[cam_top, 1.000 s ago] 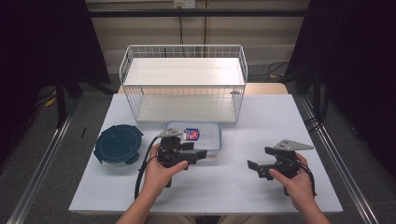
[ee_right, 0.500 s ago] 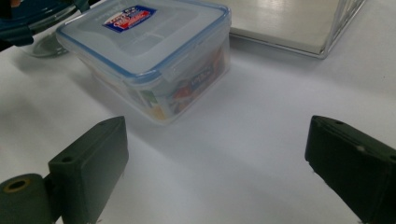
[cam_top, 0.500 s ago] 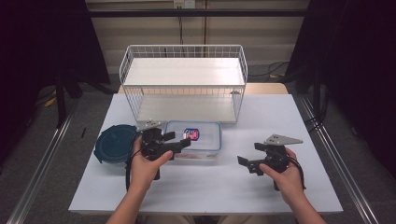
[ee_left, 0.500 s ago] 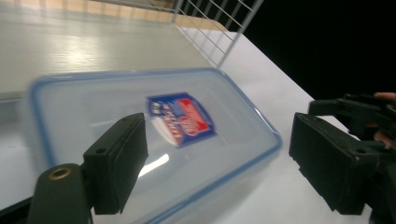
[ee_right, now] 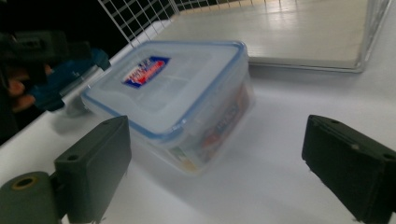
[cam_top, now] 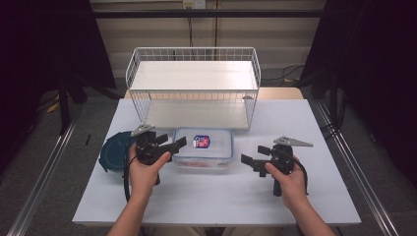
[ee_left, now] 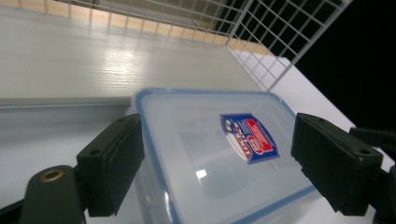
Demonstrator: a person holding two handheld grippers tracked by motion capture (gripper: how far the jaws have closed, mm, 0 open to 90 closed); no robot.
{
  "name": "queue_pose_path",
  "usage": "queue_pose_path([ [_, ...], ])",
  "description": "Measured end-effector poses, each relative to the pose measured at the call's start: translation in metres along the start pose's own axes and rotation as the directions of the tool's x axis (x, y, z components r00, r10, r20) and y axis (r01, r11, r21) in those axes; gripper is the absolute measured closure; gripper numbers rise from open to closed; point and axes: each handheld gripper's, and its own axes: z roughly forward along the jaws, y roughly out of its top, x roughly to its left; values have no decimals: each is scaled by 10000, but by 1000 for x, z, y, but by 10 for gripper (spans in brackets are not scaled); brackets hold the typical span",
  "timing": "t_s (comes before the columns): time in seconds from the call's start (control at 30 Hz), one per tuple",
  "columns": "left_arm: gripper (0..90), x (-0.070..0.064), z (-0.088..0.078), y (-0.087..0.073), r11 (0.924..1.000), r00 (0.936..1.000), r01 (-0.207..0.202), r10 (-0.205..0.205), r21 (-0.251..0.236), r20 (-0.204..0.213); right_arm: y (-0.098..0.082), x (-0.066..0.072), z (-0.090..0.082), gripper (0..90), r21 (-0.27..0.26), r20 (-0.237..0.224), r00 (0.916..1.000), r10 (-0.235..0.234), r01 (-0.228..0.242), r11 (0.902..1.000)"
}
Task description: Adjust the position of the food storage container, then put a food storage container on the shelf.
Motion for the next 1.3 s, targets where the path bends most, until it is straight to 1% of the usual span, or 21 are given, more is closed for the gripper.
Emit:
queue_pose_path([
  [0.03,172,2,0,-1,9999,9998,171,-171,-19,-87,0,1,2,93,-69,-38,9999,155,-155,9999],
  [0.1,172,6,1,-1,9995,9994,330,-330,2,-146,0,2,6,96,-219,-143,9990,418,-421,9989],
  [0.13,172,6,2,-1,9991,9991,421,-421,53,-74,0,3,10,107,-311,-285,9968,753,-762,9966],
  [0.33,172,10,12,-1,9942,9945,1042,-1040,270,-109,-1,4,18,115,-447,-492,9923,1141,-1163,9922],
  [0.43,166,14,15,-3,9906,9923,1227,-1215,597,-235,0,4,20,125,-552,-532,9895,1345,-1374,9890],
  [0.6,162,18,14,-3,9905,9912,1280,-1260,503,-408,1,4,26,132,-769,-584,9853,1603,-1645,9834],
  [0.67,163,19,16,-3,9879,9884,1478,-1458,477,-433,2,5,29,132,-784,-624,9833,1711,-1757,9813],
  [0.7,162,20,16,-3,9888,9900,1368,-1344,593,-429,2,6,33,132,-755,-661,9836,1680,-1729,9821],
  [0.77,160,20,18,-4,9871,9882,1489,-1464,585,-451,2,6,34,132,-773,-673,9833,1689,-1739,9817],
  [0.83,160,22,18,-4,9870,9885,1480,-1455,626,-416,2,7,36,132,-727,-641,9835,1695,-1740,9821],
  [0.9,166,22,19,-5,9863,9861,1585,-1558,452,-583,2,7,38,131,-756,-613,9819,1790,-1834,9801],
  [0.93,166,22,19,-5,9854,9856,1641,-1618,466,-491,2,7,40,131,-783,-682,9802,1859,-1910,9785],
  [0.97,165,23,19,-6,9878,9884,1455,-1426,563,-525,2,8,41,130,-746,-693,9794,1899,-1949,9780],
  [1.0,166,22,19,-6,9887,9893,1369,-1334,606,-588,1,8,43,130,-722,-724,9773,1990,-2042,9763],
  [1.03,166,22,19,-6,9876,9883,1447,-1412,616,-571,1,8,43,130,-722,-724,9773,1990,-2042,9763],
  [1.07,164,21,19,-6,9844,9843,1699,-1674,447,-553,0,8,44,130,-709,-718,9777,1973,-2023,9768],
  [1.13,161,21,18,-6,9851,9850,1659,-1633,458,-552,-2,8,46,130,-706,-782,9712,2250,-2305,9705],
  [1.17,160,20,19,-7,9847,9839,1689,-1659,418,-660,-3,8,46,131,-708,-787,9685,2364,-2420,9677],
  [1.2,163,21,19,-7,9880,9874,1456,-1419,506,-695,-4,8,47,132,-703,-812,9684,2358,-2416,9678],
  [1.27,161,19,21,-7,9885,9861,1448,-1405,437,-888,-5,8,47,150,-684,-865,9669,2400,-2461,9668],
  [1.3,158,19,21,-8,9894,9868,1386,-1342,439,-905,-5,8,46,155,-670,-913,9665,2397,-2462,9669],
])
